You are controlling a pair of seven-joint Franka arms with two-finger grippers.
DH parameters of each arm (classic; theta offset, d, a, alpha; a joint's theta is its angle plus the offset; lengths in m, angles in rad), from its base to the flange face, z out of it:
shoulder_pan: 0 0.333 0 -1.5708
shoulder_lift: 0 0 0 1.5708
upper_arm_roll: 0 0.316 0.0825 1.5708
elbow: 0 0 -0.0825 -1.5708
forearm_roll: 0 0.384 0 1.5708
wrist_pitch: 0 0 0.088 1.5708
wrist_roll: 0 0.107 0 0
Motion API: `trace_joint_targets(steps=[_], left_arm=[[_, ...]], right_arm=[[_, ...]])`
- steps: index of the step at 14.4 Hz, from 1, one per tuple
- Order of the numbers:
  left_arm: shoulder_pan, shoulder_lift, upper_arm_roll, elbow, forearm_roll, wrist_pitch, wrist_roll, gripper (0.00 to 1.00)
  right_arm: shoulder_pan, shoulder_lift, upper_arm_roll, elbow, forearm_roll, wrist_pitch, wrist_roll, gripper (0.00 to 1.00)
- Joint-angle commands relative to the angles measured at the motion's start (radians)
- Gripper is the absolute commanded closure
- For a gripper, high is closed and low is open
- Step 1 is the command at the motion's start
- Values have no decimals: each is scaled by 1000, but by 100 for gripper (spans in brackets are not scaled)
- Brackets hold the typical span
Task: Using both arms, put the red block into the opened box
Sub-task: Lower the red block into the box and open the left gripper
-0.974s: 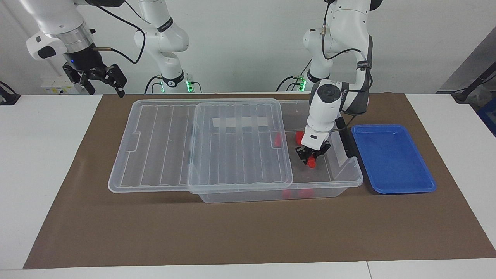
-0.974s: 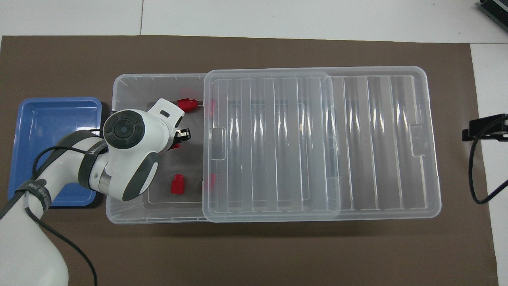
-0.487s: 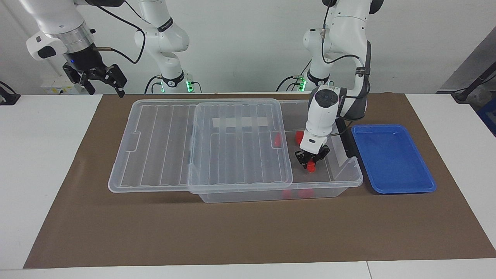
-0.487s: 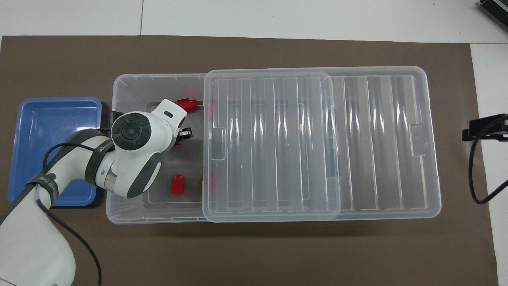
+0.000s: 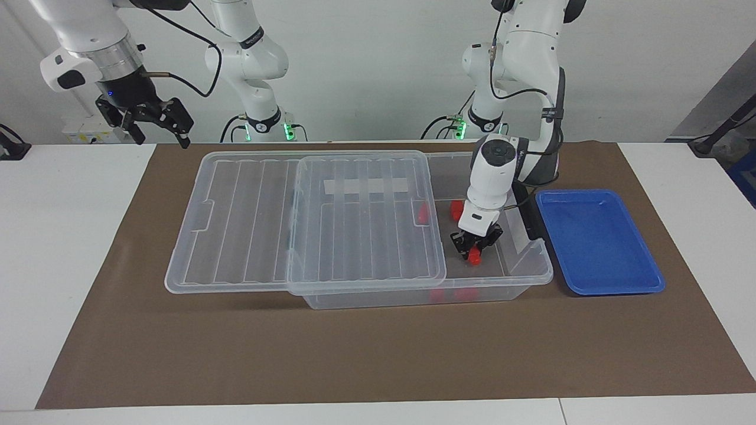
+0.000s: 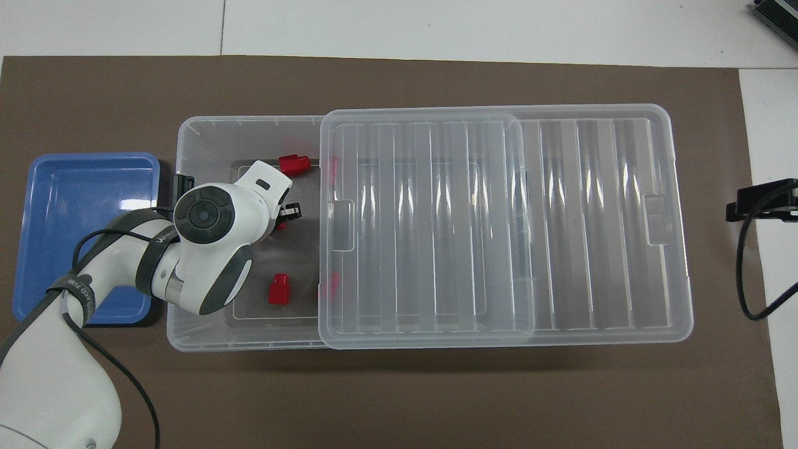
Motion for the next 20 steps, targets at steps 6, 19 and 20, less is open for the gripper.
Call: trace_joint_targets(steps=[6,19,20], left_arm=[[15,3,2,-20,28,30,-4,1],[-4,-73,-4,60,27,-200,-3,0],[-5,-82,-6,63,27,-220,-3,0]], right_arm=[[-7,-24,5,-14,9,-28,9,0],[-10,-29,5,-19,7,-20,9,0],[-10,-29,5,-21,7,-20,9,0]])
